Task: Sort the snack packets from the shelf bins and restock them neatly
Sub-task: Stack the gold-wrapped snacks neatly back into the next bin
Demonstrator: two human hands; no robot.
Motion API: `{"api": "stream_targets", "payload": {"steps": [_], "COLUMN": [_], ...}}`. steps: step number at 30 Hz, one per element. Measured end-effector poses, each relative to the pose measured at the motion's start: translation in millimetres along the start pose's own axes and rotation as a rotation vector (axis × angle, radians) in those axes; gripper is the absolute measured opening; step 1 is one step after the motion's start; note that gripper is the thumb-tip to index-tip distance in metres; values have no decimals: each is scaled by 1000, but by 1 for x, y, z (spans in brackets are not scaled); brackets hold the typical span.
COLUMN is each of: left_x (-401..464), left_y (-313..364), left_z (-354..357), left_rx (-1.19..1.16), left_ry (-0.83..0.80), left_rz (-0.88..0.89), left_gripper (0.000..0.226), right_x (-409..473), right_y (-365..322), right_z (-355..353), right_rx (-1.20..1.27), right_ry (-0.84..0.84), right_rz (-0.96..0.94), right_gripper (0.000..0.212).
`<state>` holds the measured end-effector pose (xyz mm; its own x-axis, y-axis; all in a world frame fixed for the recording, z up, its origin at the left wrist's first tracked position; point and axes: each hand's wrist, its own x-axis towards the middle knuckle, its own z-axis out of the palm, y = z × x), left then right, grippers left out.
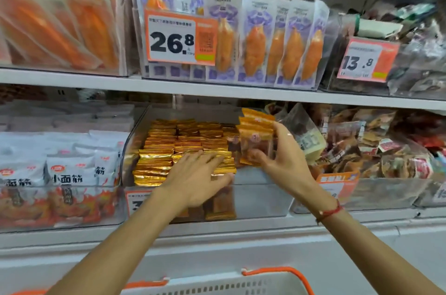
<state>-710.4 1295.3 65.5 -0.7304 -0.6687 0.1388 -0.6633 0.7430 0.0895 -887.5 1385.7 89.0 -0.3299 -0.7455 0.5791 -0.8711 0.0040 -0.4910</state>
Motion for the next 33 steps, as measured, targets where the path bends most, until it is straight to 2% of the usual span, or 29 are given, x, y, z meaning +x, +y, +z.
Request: {"api": "stream_targets", "payload": {"steps": [2, 5, 8, 10, 11, 15, 19, 23, 25, 27, 28, 30, 31, 32, 33], "left_x": [1, -3, -3, -4, -4, -3, -3, -5, -6, -12, -19, -44, -61, -78, -96], "left_y": [0, 4, 5, 6, 6, 5, 4, 4, 4, 4, 5, 11, 15, 18, 20], "left_z": [1, 3, 2, 1, 1, 3, 5, 4, 5, 7, 9, 24, 38, 58, 83], "left_rx": [-14, -6, -8, -4, -4, 6, 3, -13, -47, -94, -111, -150, -171, -206, -242], "left_ry": [8, 69, 76, 64, 62, 59, 89, 133, 218, 406, 534, 766, 818, 825, 788], "left_rz": [-29, -68, -83, -82, -79, -91, -72, -52, -15, 95, 166, 257, 267, 258, 223], "left_gripper": [66, 63, 62, 62, 62, 63, 62, 61, 58, 49, 41, 26, 20, 16, 16], "right_x": [21, 49, 64, 70, 72, 78, 79, 69, 59, 29, 3, -60, -92, -122, -150], "right_y": [11, 32, 45, 48, 50, 55, 49, 38, 38, 33, 25, 6, 0, 1, 11], "right_z": [13, 38, 63, 70, 71, 77, 88, 68, 55, 39, 29, 12, 9, 15, 30], "right_rx": [-162, -257, 6, 139, 145, -96, 59, 156, 90, 45, 71, 108, 102, 90, 68], "right_ry": [-99, -361, -539, -586, -595, -536, -586, -659, -582, -365, -224, 79, 177, 207, 165], "right_rz": [126, 388, 556, 616, 611, 527, 548, 517, 446, 276, 168, -65, -136, -164, -153], "right_gripper": [57, 64, 55, 47, 46, 56, 48, 34, 45, 67, 65, 45, 33, 24, 19]}}
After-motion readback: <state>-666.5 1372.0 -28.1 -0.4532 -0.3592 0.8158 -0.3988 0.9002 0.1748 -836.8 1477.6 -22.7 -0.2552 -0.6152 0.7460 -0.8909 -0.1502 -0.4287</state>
